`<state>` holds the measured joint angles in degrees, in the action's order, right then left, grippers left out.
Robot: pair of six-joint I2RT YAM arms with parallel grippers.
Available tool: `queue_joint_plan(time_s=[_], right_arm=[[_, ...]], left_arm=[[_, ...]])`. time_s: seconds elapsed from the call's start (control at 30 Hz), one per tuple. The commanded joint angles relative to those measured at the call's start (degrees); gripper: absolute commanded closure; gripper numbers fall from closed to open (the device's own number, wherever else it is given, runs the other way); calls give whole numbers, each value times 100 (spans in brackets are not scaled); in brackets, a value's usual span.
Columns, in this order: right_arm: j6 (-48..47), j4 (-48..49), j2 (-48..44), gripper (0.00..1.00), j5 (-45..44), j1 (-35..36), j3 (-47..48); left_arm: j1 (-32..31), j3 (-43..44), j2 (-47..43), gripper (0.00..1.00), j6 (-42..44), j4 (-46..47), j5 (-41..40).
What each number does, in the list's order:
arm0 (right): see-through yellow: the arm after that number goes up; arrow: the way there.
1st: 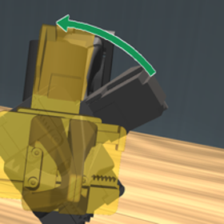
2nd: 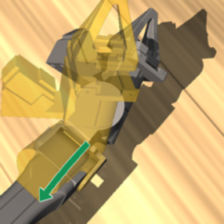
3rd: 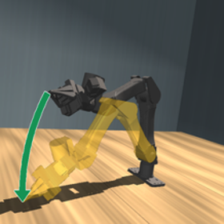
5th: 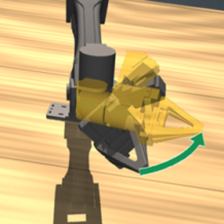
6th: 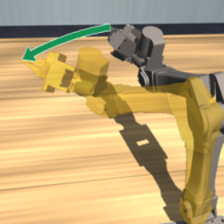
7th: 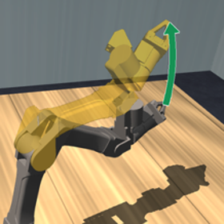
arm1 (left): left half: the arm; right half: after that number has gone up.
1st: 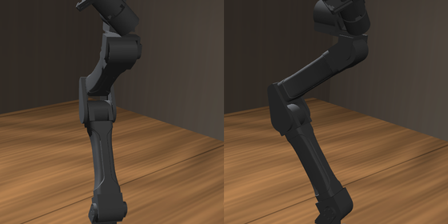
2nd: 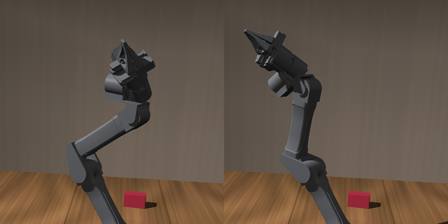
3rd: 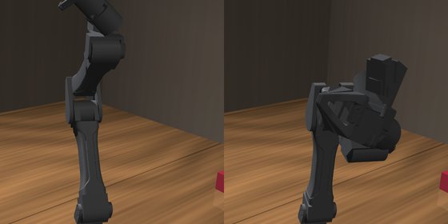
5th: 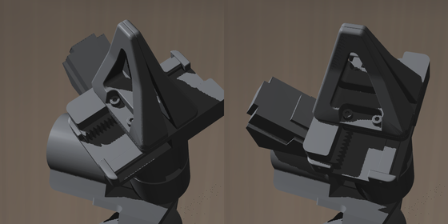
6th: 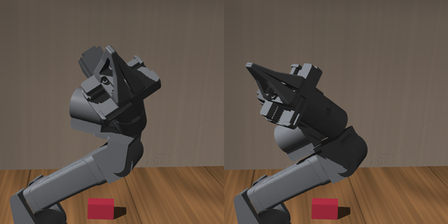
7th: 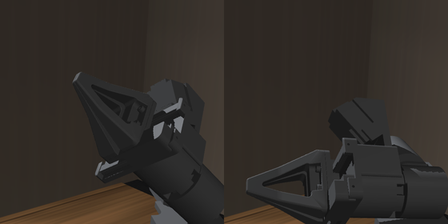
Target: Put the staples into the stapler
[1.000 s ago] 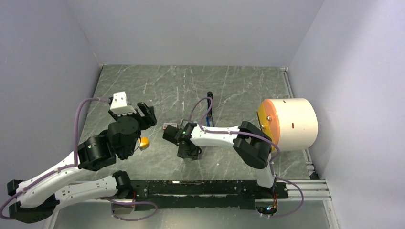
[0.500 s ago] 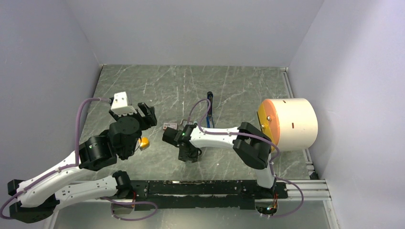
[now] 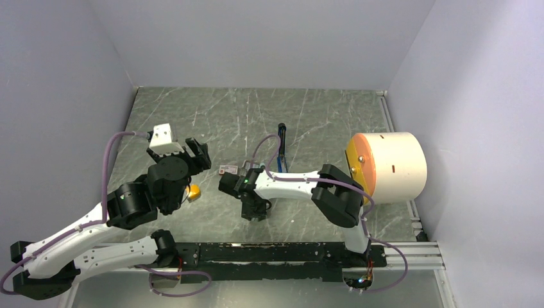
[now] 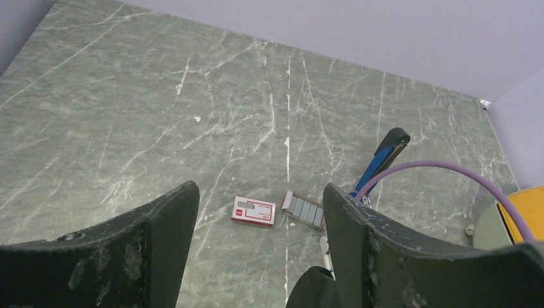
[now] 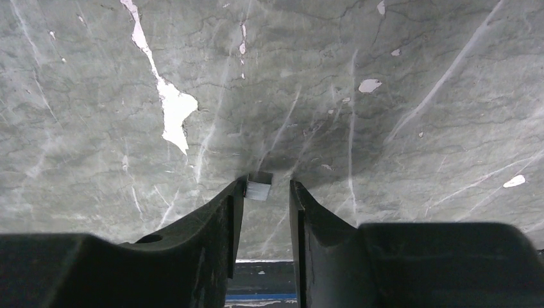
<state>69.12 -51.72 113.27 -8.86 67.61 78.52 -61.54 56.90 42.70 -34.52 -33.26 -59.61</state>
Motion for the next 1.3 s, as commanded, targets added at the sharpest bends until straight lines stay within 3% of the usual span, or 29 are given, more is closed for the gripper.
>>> queue_joint_plan(time_s=[0.0, 0.2, 0.57, 1.27], right_arm=[[-134, -137, -25, 65, 12, 44, -208], [-370, 69, 8, 67, -19, 41, -174], [-643, 480, -190, 56, -338, 33, -260], [-128, 512, -249, 68, -457, 36, -287]], left_arm=[[1, -57, 11, 25, -85, -56, -168], [1, -65, 37, 25, -90, -42, -148], [1, -57, 81, 25, -81, -30, -166], [2, -65, 169, 25, -62, -16, -112]])
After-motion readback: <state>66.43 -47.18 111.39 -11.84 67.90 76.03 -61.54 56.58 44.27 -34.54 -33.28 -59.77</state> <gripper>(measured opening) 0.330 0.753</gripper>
